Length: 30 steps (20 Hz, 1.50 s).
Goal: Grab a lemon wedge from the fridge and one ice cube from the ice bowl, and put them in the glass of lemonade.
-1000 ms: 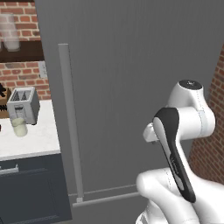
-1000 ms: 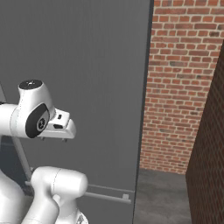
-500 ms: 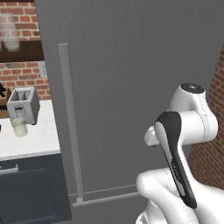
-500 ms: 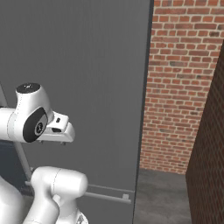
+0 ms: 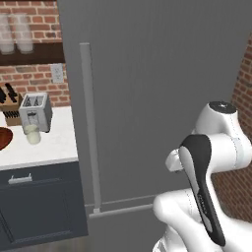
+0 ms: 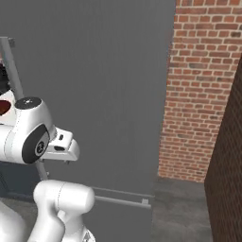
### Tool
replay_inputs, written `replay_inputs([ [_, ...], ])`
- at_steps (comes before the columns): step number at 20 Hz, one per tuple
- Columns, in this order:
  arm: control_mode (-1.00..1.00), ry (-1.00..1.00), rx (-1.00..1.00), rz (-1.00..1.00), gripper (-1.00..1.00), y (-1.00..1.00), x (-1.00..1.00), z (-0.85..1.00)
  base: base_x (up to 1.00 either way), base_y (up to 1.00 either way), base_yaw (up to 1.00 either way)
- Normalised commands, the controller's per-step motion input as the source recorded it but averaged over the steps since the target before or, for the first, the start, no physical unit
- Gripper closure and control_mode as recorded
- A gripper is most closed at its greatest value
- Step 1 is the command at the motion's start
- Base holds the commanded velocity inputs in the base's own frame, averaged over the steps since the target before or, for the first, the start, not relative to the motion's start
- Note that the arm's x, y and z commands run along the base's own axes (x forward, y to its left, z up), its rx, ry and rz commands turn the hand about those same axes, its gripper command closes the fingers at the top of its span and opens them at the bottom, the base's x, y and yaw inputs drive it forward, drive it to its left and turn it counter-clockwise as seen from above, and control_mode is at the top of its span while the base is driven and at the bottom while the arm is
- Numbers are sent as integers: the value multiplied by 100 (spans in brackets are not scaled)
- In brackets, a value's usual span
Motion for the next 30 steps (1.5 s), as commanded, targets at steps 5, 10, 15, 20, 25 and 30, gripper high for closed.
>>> replay_inputs([
  [5,100,0,0,0,-100,0,0,0,-1,98,0],
  [10,100,0,0,0,-100,0,0,0,39,100,-2],
  [15,100,0,0,0,-100,0,0,0,73,100,-10],
  [20,100,0,0,0,-100,0,0,0,91,100,-15],
  [25,100,0,0,0,-100,0,0,0,89,99,-15],
  [30,100,0,0,0,-100,0,0,0,81,99,-10],
])
